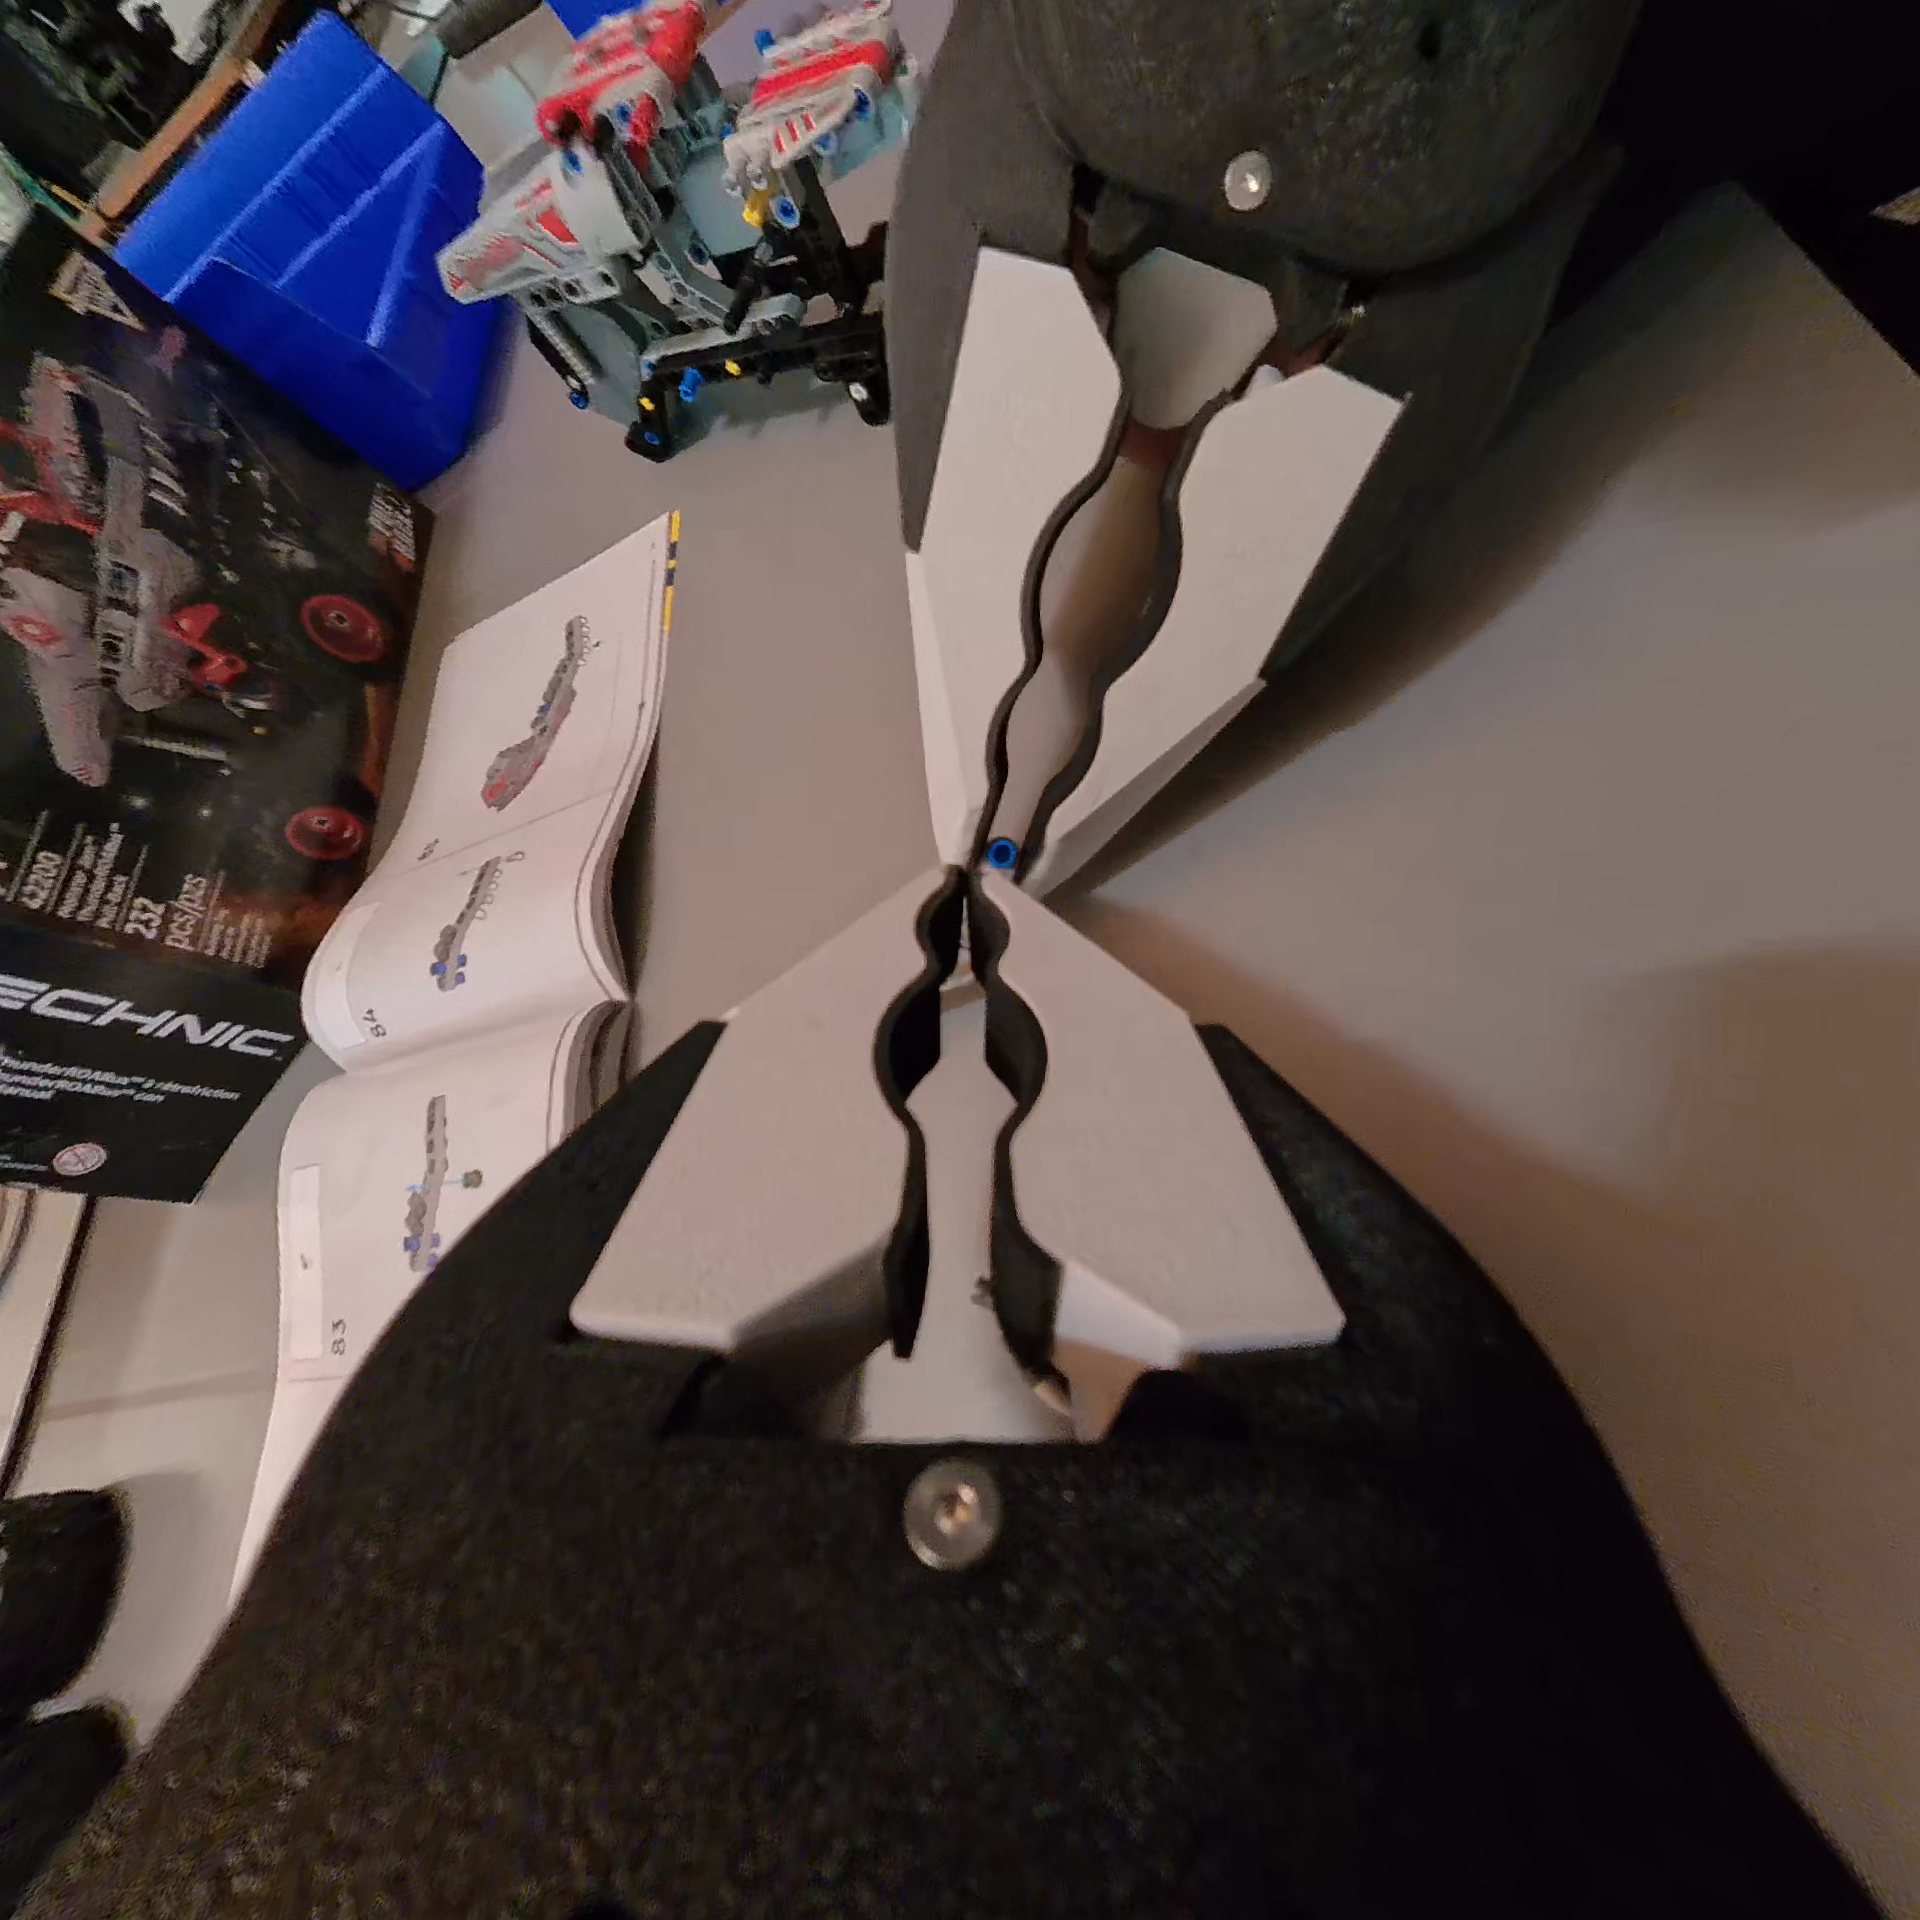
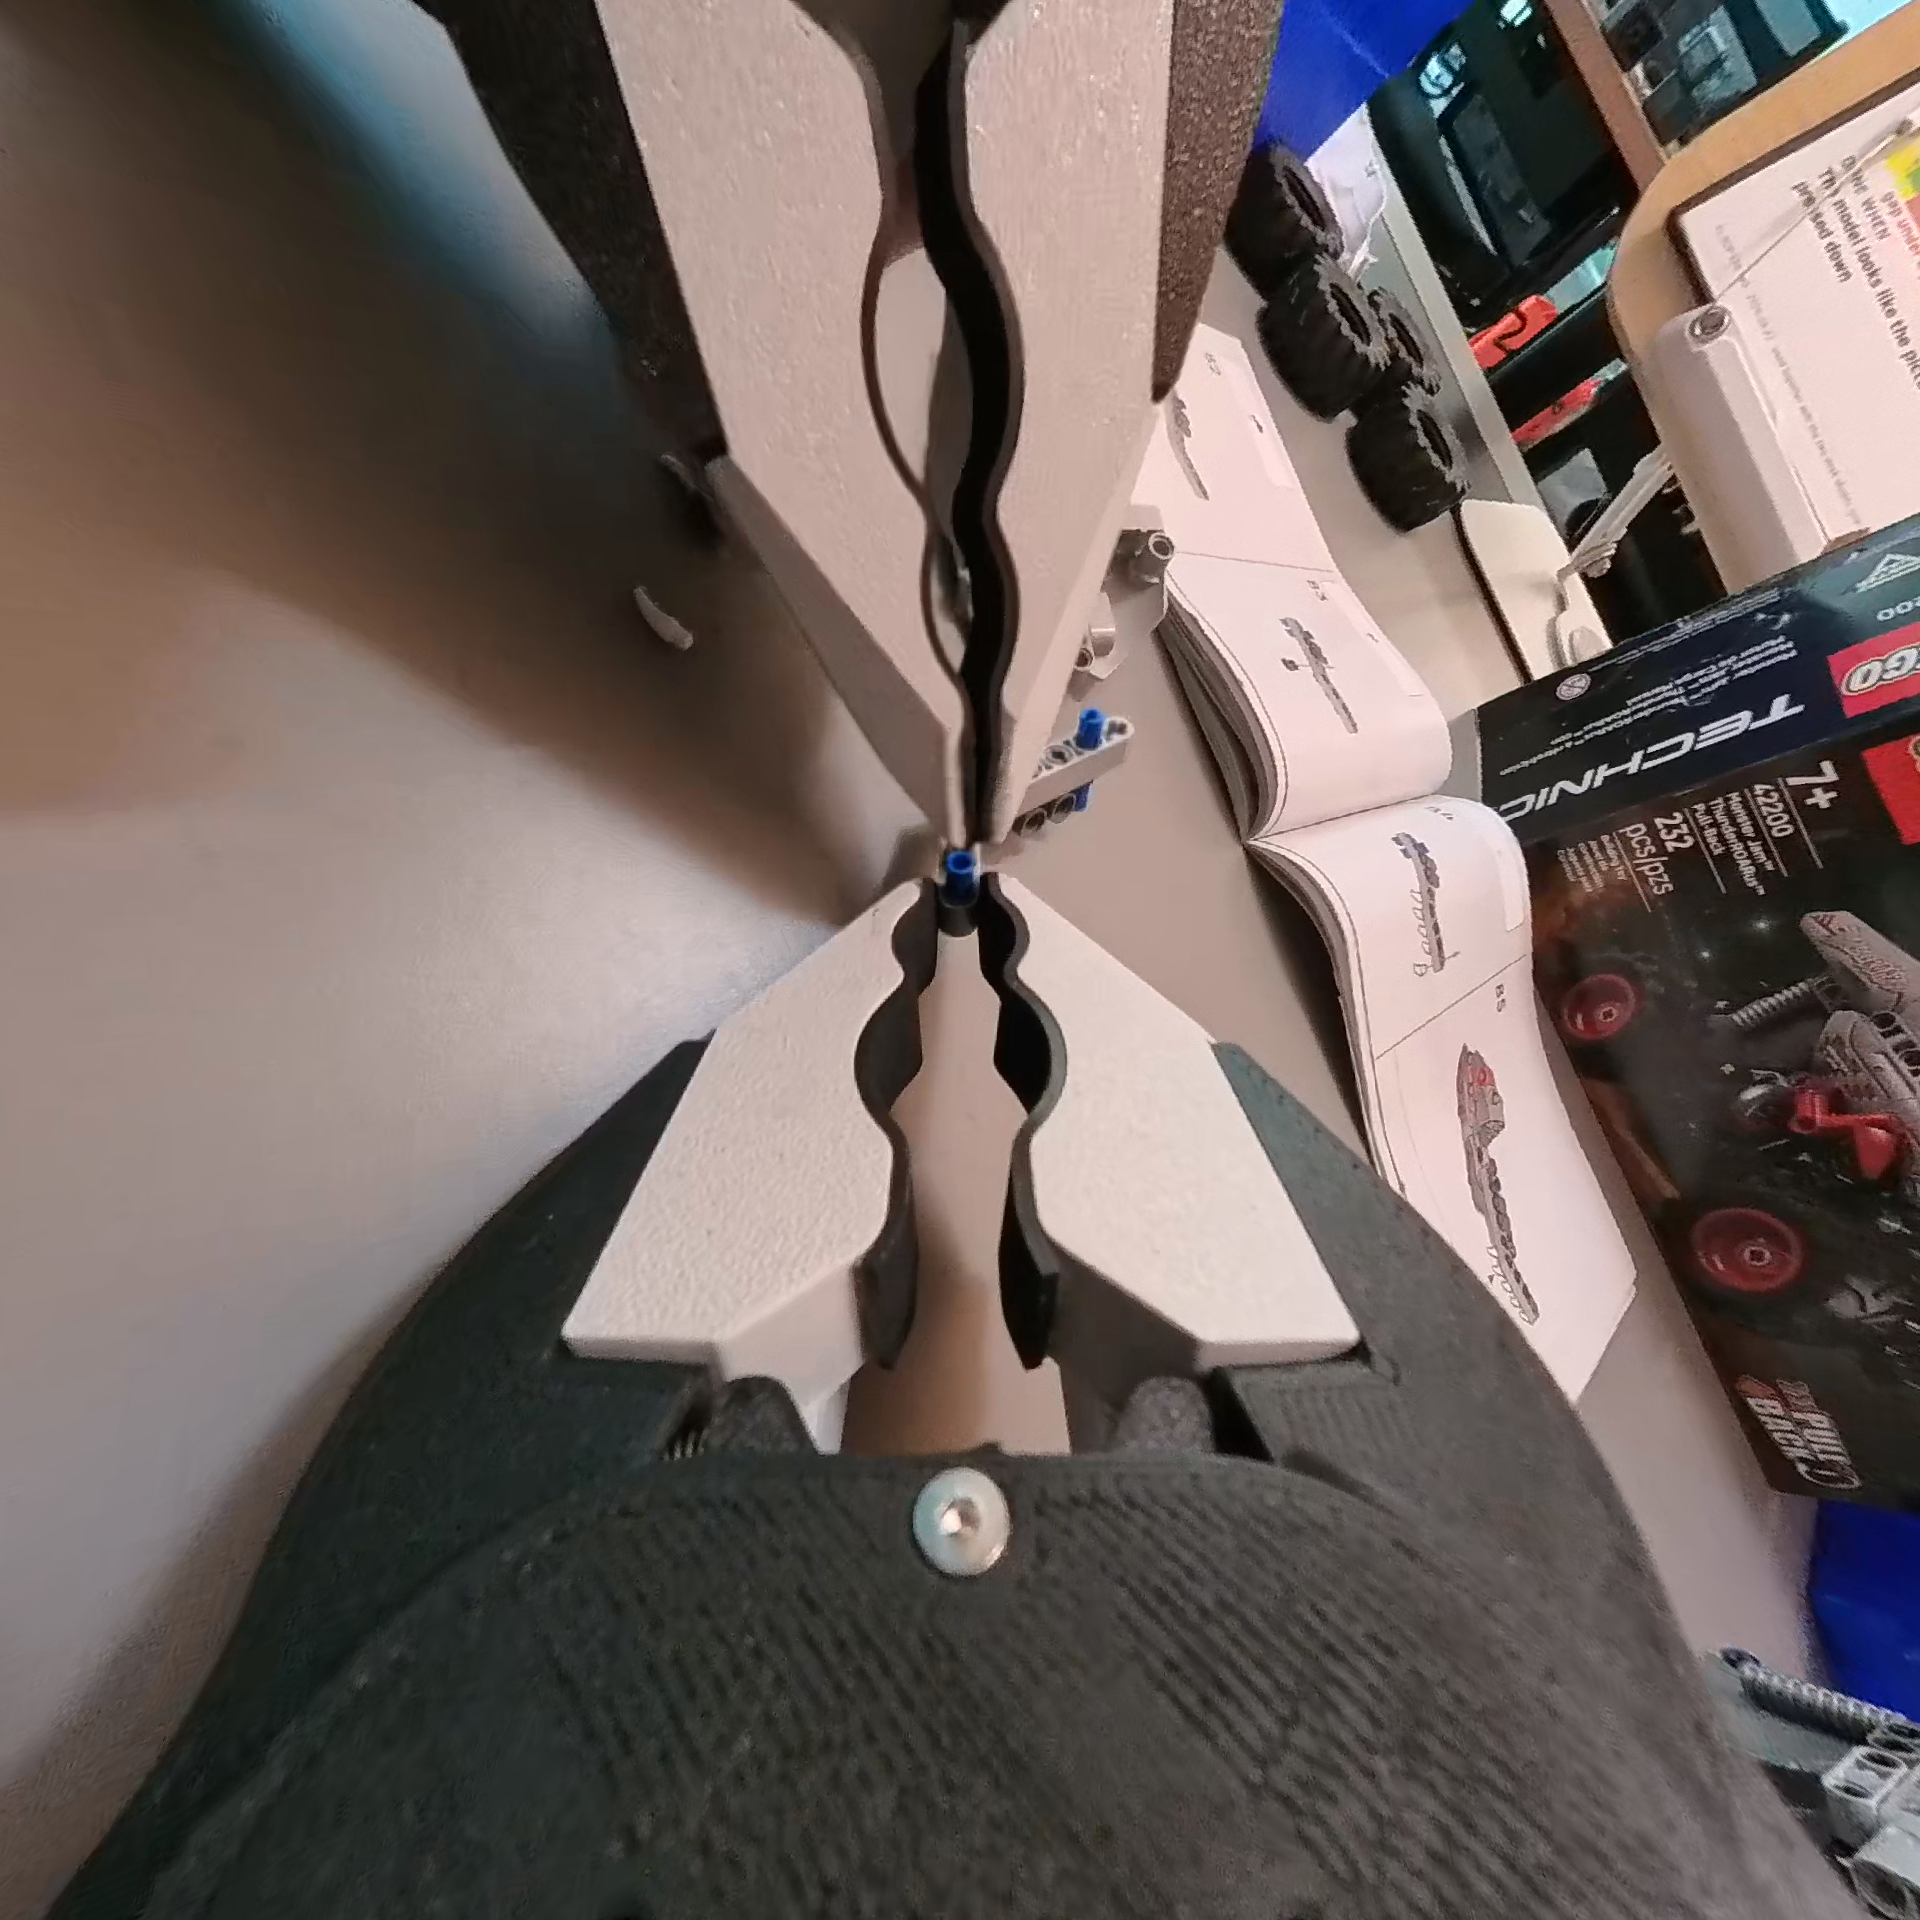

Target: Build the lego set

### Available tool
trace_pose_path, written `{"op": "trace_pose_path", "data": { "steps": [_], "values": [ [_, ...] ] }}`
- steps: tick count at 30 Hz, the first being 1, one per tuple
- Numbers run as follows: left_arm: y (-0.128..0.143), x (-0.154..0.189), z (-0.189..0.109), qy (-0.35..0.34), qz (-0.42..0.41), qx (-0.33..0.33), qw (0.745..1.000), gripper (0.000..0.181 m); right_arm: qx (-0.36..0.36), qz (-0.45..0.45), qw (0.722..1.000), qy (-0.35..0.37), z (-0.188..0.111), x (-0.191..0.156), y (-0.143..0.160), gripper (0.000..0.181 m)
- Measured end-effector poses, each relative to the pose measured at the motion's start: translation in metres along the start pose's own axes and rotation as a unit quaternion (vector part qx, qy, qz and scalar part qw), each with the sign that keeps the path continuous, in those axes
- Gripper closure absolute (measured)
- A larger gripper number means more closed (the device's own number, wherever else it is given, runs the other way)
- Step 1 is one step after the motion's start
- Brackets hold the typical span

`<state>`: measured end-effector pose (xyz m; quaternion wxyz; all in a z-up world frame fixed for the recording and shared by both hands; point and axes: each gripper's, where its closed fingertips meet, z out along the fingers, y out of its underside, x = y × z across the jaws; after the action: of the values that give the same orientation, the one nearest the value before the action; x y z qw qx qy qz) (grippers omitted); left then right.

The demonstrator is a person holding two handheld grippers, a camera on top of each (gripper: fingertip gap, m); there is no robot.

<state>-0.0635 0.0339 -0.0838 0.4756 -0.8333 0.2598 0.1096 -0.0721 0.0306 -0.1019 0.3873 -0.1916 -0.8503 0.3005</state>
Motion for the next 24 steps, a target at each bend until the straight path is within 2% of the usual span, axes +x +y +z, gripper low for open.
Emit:
{"op": "trace_pose_path", "data": {
  "steps": [5, 8, 19, 24],
  "values": [
    [0.0019, 0.0020, -0.0014, 0.010, -0.001, -0.002, 1.000, 0.181, 0.002, 0.002, 1.000, -0.002, -0.0002, 0.0000, -0.0003, 0.175],
    [0.0033, 0.0055, 0.0020, 0.014, 0.006, -0.010, 1.000, 0.175, 0.003, 0.001, 1.000, -0.002, -0.0004, -0.0003, -0.0004, 0.175],
    [0.0058, 0.0079, 0.0025, 0.009, 0.041, -0.039, 0.998, 0.180, 0.007, -0.003, 1.000, -0.010, -0.0007, -0.0033, -0.0019, 0.174],
    [0.0062, 0.0057, 0.0054, 0.010, 0.010, -0.035, 0.999, 0.180, 0.004, 0.001, 1.000, -0.007, -0.0012, -0.0008, 0.0004, 0.175]
  ]
}}
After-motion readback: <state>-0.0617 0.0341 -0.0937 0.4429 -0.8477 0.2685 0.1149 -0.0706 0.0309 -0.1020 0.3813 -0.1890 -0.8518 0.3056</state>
